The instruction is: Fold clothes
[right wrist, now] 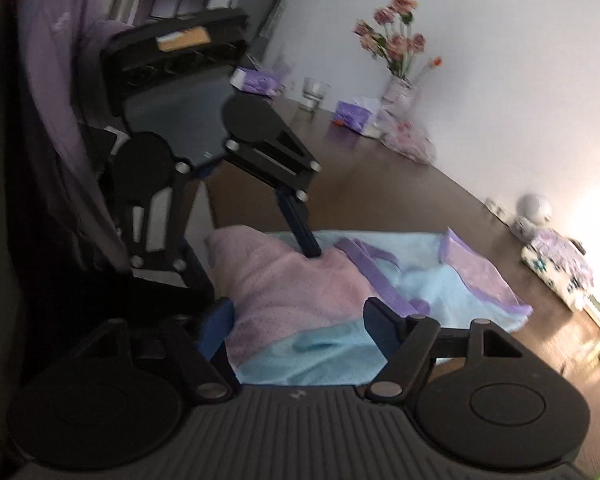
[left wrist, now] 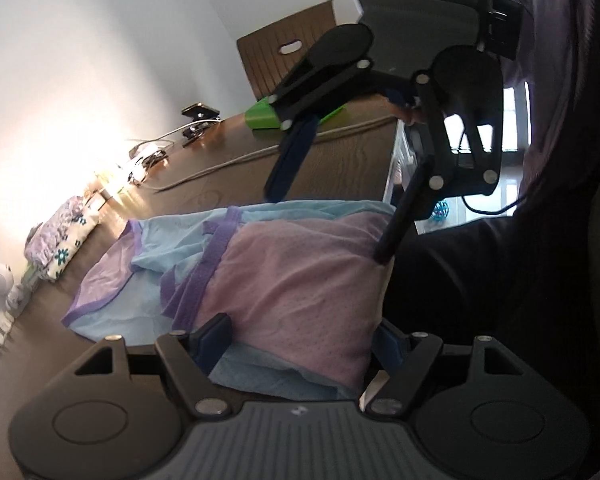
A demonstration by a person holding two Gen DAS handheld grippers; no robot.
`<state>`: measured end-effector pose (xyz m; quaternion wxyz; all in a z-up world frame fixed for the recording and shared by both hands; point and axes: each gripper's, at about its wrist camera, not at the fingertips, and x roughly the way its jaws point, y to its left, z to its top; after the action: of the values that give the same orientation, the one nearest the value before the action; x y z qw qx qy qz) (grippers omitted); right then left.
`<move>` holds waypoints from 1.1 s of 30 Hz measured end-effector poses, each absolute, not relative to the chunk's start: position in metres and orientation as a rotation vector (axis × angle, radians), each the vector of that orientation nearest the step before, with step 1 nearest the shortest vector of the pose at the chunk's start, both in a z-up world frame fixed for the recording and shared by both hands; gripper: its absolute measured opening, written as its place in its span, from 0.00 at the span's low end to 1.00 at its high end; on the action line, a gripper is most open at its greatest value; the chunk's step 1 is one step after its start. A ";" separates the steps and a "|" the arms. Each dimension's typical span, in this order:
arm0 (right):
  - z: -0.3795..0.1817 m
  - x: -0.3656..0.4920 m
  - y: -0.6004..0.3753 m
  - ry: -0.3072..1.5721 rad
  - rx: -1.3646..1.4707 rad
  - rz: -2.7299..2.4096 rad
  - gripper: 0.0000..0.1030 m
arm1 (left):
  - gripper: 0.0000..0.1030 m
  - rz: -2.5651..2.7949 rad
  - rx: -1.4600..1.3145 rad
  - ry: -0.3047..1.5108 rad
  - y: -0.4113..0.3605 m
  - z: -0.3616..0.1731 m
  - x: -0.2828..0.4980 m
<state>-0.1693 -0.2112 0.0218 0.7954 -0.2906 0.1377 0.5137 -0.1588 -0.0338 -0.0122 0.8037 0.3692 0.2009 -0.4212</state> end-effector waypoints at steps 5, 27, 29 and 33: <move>0.020 -0.182 -0.209 0.282 -0.688 1.150 0.72 | 0.72 -0.925 0.759 0.449 -0.029 -0.009 -0.153; 0.051 -0.151 -0.236 0.533 -0.334 1.380 0.11 | 0.39 -0.982 0.772 0.356 -0.033 0.003 -0.177; 0.057 -0.146 -0.242 0.569 -0.241 1.415 0.12 | 0.23 -1.023 0.682 0.400 -0.027 0.007 -0.168; 0.045 -0.158 -0.248 0.496 -0.246 1.303 0.83 | 0.10 -1.086 0.429 0.513 -0.009 0.017 -0.141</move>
<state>-0.1580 -0.2484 0.0451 0.7597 -0.1130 0.2277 0.5985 -0.1406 -0.0095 0.0165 0.8035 0.2001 0.2393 -0.5071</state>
